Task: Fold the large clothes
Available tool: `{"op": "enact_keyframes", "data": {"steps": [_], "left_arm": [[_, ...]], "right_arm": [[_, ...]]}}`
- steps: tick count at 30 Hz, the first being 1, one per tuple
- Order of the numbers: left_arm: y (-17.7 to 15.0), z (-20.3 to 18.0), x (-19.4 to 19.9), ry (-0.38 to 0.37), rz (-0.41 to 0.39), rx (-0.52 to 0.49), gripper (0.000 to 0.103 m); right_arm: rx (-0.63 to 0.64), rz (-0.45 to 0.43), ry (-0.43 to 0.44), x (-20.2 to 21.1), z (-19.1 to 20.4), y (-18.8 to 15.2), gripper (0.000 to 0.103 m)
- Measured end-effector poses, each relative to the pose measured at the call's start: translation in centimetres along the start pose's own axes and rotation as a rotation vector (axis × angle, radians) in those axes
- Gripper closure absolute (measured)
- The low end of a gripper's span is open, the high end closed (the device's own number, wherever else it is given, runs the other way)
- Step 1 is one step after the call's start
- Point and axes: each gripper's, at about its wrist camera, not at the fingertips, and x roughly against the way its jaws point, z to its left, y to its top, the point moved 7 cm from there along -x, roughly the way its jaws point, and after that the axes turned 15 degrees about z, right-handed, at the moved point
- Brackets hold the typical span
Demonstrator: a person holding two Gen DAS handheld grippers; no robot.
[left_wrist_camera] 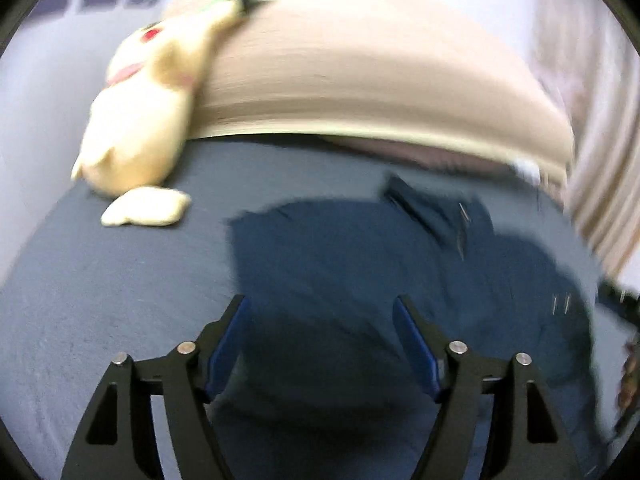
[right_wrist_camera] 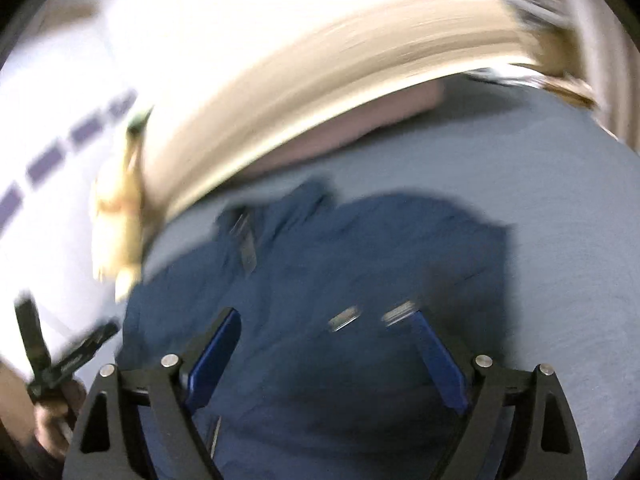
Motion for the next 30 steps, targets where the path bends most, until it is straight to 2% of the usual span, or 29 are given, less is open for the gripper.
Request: {"op": "enact_keyframes", "data": {"steps": [3, 6, 10, 11, 12, 13, 14, 15, 17, 18, 20, 23, 25, 26, 28, 30], "left_arm": [[2.3, 4.9, -2.1, -0.104, 0.085, 0.173, 0.027], [2.5, 6.6, -4.6, -0.169, 0.163, 0.251, 0.027], [2.7, 5.6, -6.1, -0.197, 0.179, 0.219, 0.027], [2.9, 5.6, -6.3, -0.2, 0.175, 0.229, 0.027], [3.3, 5.7, -6.6, -0.204, 0.169, 0.241, 0.029], [3.6, 5.9, -7.1, -0.192, 0.167, 0.238, 0.04], [3.4, 5.7, -7.7, -0.168, 0.194, 0.215, 0.085], [3.3, 5.5, -8.3, -0.155, 0.216, 0.214, 0.086], [3.1, 5.5, -8.5, -0.125, 0.201, 0.204, 0.087], [2.8, 5.8, -8.9, -0.097, 0.2, 0.207, 0.087], [2.4, 6.2, -9.4, -0.106, 0.208, 0.238, 0.088], [2.8, 5.5, -8.4, -0.044, 0.2, 0.189, 0.084], [2.8, 5.2, -7.0, 0.003, 0.182, 0.192, 0.064], [2.8, 4.8, -5.9, 0.022, 0.15, 0.184, 0.048], [2.8, 3.9, -3.7, 0.079, 0.068, 0.149, 0.043], [2.0, 1.7, -1.8, 0.106, 0.017, 0.075, 0.04]], "right_arm": [[-0.17, 0.009, 0.029, -0.4, -7.0, 2.6, 0.013], [-0.332, 0.115, 0.153, -3.6, -11.7, 3.0, 0.014], [-0.261, 0.174, 0.213, -5.8, -10.9, 2.7, 0.015], [-0.237, 0.177, 0.216, -6.0, -10.4, 2.7, 0.026], [-0.231, 0.185, 0.225, -6.1, -10.1, 2.5, 0.056], [-0.23, 0.193, 0.218, -6.3, -10.0, 2.5, 0.069], [-0.221, 0.195, 0.185, -6.3, -9.9, 2.6, 0.082], [-0.203, 0.198, 0.169, -6.1, -9.7, 2.6, 0.087], [-0.162, 0.181, 0.13, -5.8, -9.0, 2.6, 0.089], [-0.15, 0.179, 0.099, -6.0, -9.1, 2.5, 0.089], [-0.167, 0.22, 0.062, -7.5, -9.8, 1.8, 0.089], [-0.147, 0.21, 0.013, -7.0, -9.1, 2.1, 0.08], [-0.139, 0.18, -0.045, -5.6, -8.8, 2.3, 0.057], [-0.13, 0.143, -0.112, -4.3, -8.6, 2.6, 0.037], [-0.103, 0.054, -0.219, -1.5, -7.4, 2.7, 0.033], [-0.031, 0.002, -0.236, 0.5, -4.5, 2.5, 0.033]]}}
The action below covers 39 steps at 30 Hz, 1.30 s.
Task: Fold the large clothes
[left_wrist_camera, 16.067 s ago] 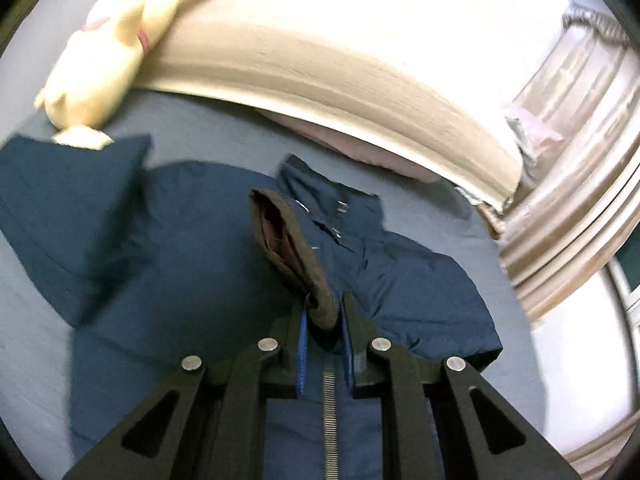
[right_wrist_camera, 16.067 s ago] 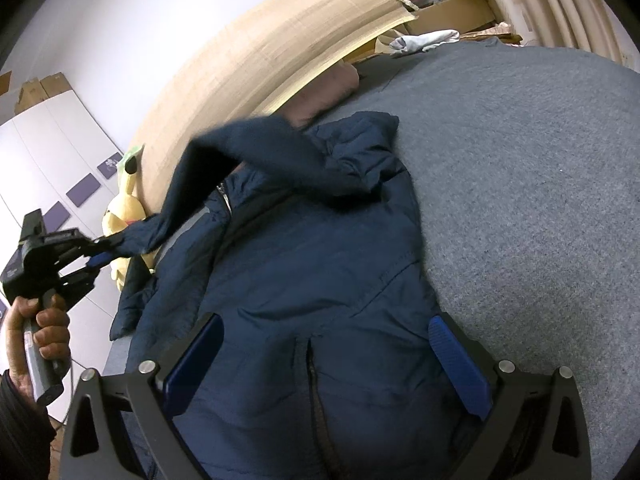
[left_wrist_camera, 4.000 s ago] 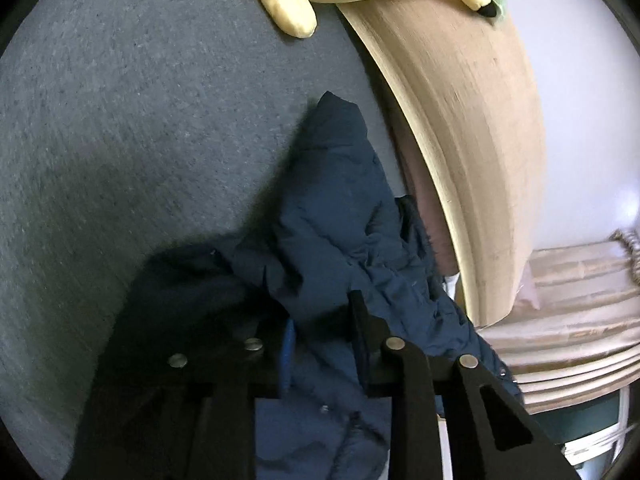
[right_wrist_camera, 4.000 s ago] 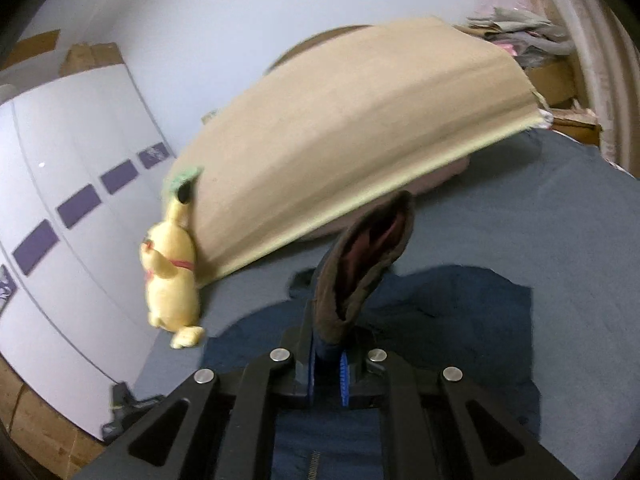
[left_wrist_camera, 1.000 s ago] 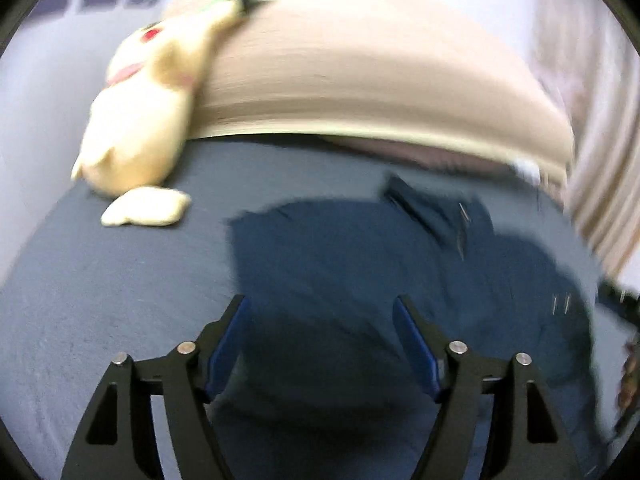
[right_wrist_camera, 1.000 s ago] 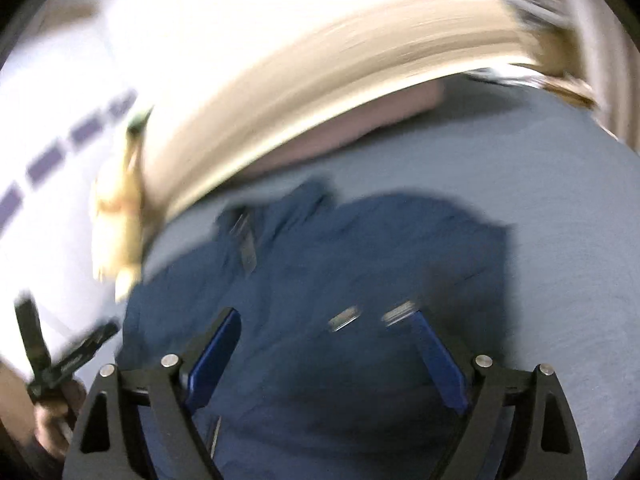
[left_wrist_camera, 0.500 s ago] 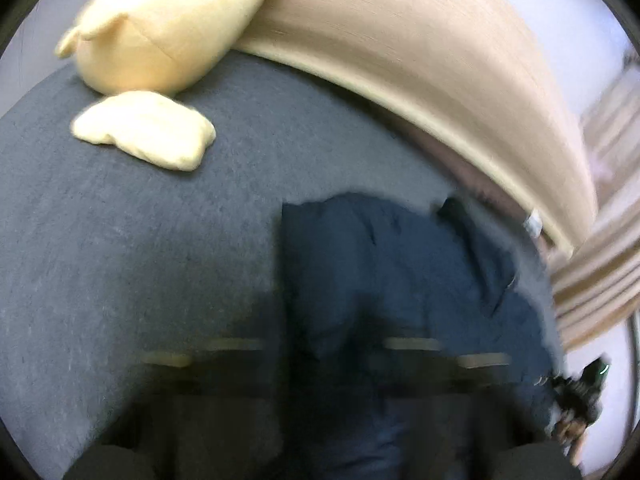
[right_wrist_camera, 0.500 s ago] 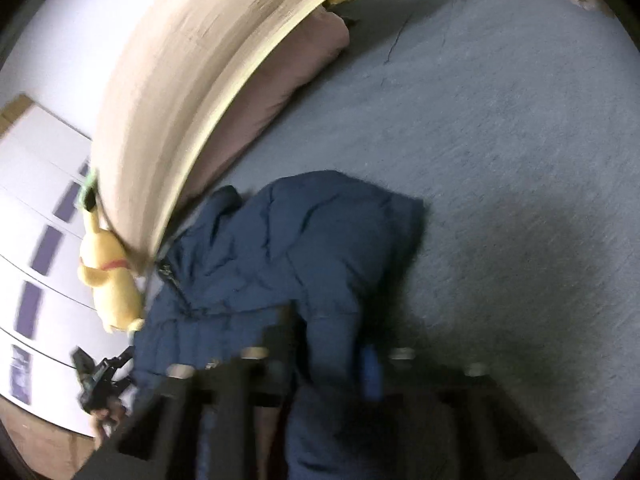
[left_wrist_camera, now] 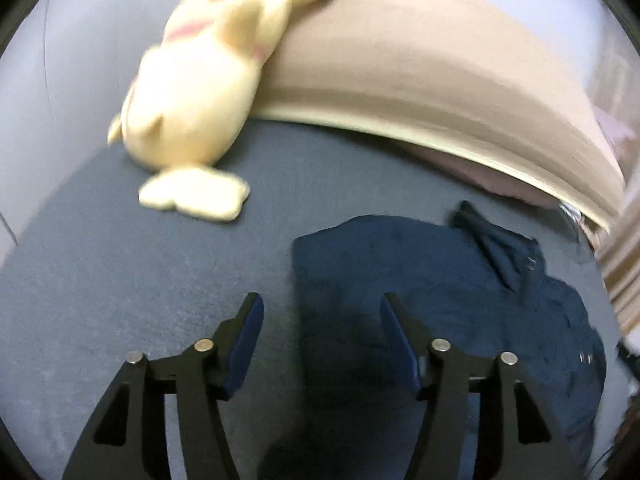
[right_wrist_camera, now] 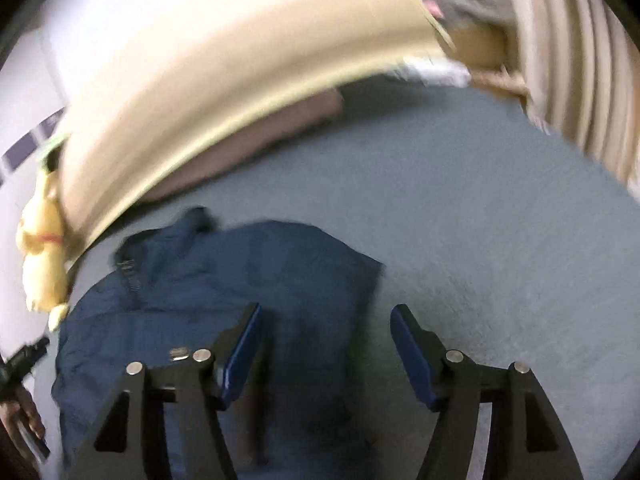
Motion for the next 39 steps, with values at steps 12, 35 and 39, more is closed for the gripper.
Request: {"op": "enact_keyframes", "data": {"steps": [12, 35, 39], "left_arm": [[-6.5, -7.0, -4.3, 0.198, 0.062, -0.245, 0.037], [-11.5, -7.0, 3.4, 0.14, 0.047, -0.241, 0.029], [-13.3, -6.3, 4.9, 0.105, 0.072, -0.233, 0.027]], "right_arm": [[0.278, 0.122, -0.11, -5.9, 10.3, -7.1, 0.033], [0.227, 0.145, -0.025, 2.3, 9.5, -11.1, 0.012], [0.208, 0.144, 0.018, 4.9, 8.5, -13.4, 0.006]]}}
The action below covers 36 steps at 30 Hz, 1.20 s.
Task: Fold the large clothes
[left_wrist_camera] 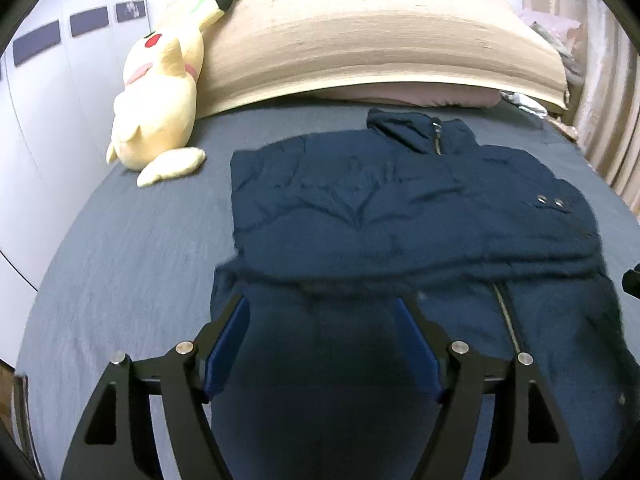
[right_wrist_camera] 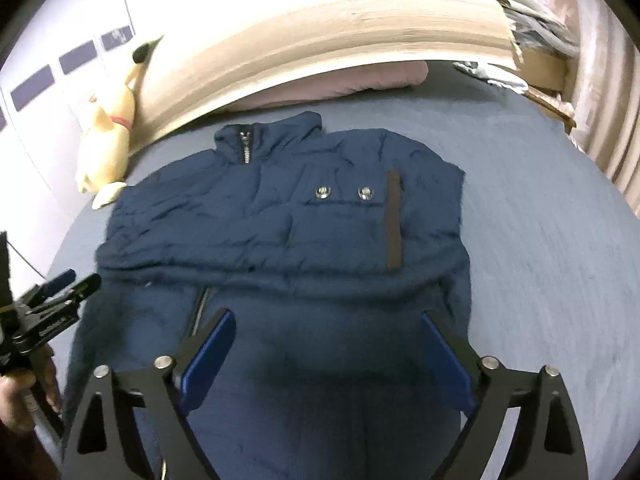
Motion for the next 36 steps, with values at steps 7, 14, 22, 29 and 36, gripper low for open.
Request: {"op": "enact_keyframes", "data": {"steps": [7, 14, 22, 29, 36], "left_arm": [[-7.3, 3.3, 2.8, -0.105, 0.015, 0.081, 0.025], [-16.8, 8.2, 6.4, -0.091, -0.031, 0.289, 0.025], [-22.9, 10.2, 12.6, -0.04, -0.121, 0.363, 0.024], [-26.1, 9.2, 15.7, -0.073, -0.173, 0.357, 0.024], [-29.0, 8.9, 17.9, -0.115, -0.181, 0.337, 0.023]], "right_arm": [[-0.172, -0.059, 0.1, 4.5, -5.6, -7.9, 0.004], [-0.37, -0.217, 0.065, 8.5, -9.8, -18.3, 0.004], [-0.308, -0.365, 0.017, 14.0, -6.7, -22.7, 0.004], [-0.253, -0.373, 0.082, 15.2, -2.6, -26.1, 0.003], [-0.281, -0.349, 0.176, 15.8, -2.3, -30.5, 0.003]]}}
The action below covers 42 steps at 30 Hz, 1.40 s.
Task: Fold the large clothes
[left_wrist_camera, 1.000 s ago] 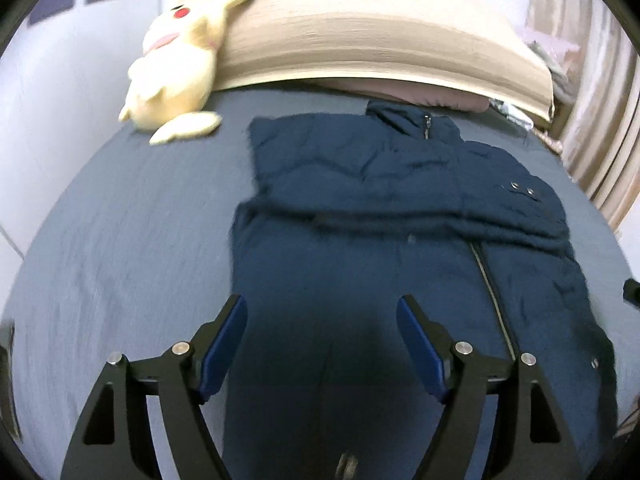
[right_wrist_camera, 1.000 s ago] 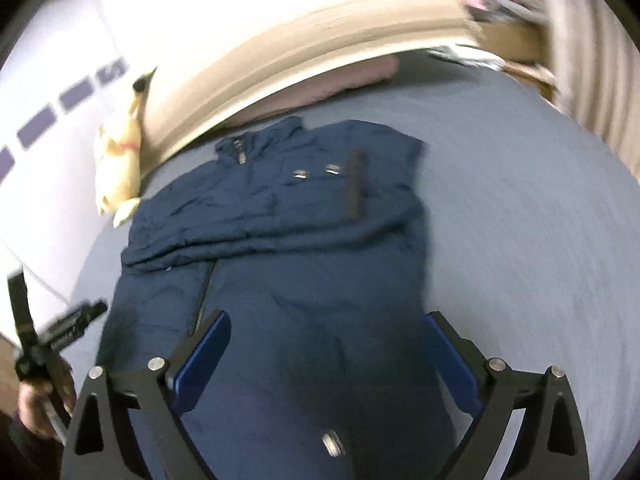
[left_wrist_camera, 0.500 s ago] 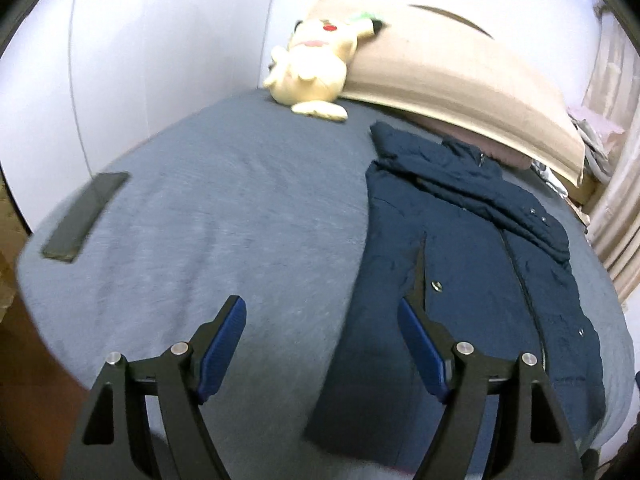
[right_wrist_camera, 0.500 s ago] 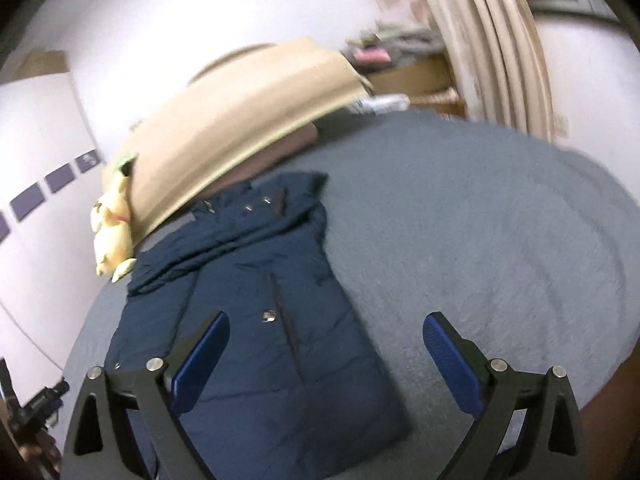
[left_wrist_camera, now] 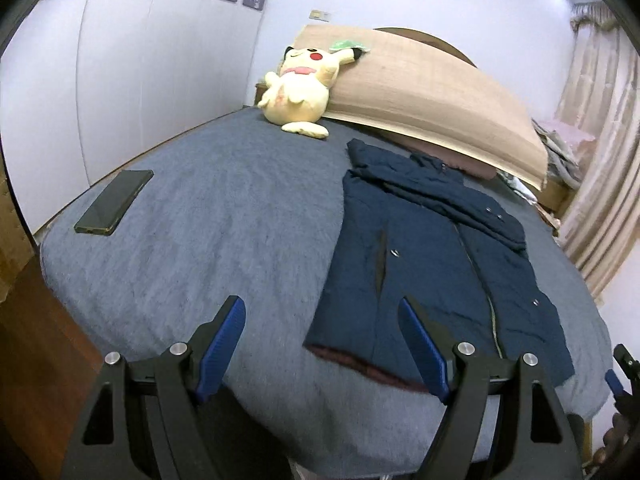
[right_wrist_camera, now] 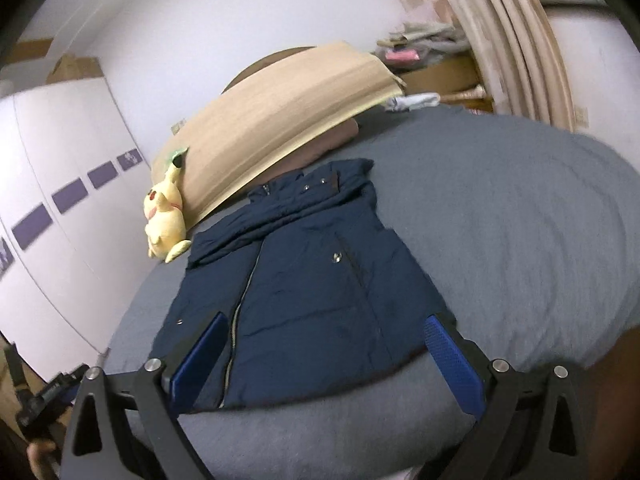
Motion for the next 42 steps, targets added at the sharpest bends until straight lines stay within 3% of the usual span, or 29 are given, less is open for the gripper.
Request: {"op": "enact_keyframes", "data": {"steps": [4, 9, 11, 16, 20, 25, 27, 32, 37, 42], "left_arm": [[-0.2, 1.1, -1.4, -0.04, 0.044, 0.044, 0.021], [0.3, 1.2, -4.4, -0.142, 0.133, 0.048, 0.021], [1.0, 1.1, -5.5, -0.149, 0.15, 0.059, 0.021], [2.2, 0.2, -8.3, -0.299, 0.256, 0.094, 0.021], [3.0, -0.5, -10.4, -0.398, 0.343, 0.114, 0.021], [3.1, 0.6, -12.8, -0.479, 0.442, 0.243, 0.021], [3.1, 0.7, -12.8, -0.524, 0.445, 0.265, 0.021], [3.0, 0.8, -13.5, -0.509, 0.477, 0.273, 0.021], [2.9, -0.6, -14.3, -0.452, 0.523, 0.174, 0.021], [2.3, -2.8, -13.7, -0.503, 0.572, 0.106, 0.021]], "right_arm": [[-0.038, 0.049, 0.029, -0.4, -2.3, 0.5, 0.003], [-0.145, 0.129, 0.165, -2.7, -6.4, 3.5, 0.003], [-0.221, 0.176, 0.221, -4.5, -8.6, 4.4, 0.003], [-0.33, 0.302, 0.334, -8.9, -11.7, 5.3, 0.003], [-0.335, 0.357, 0.376, -11.1, -11.7, 5.3, 0.004], [-0.32, 0.4, 0.392, -13.0, -10.5, 5.2, 0.004], [-0.309, 0.413, 0.429, -13.4, -9.7, 5.0, 0.004], [-0.291, 0.419, 0.449, -13.9, -8.6, 4.9, 0.004], [-0.308, 0.42, 0.459, -14.0, -8.9, 4.9, 0.004], [-0.307, 0.419, 0.46, -13.7, -8.9, 4.9, 0.004]]}}
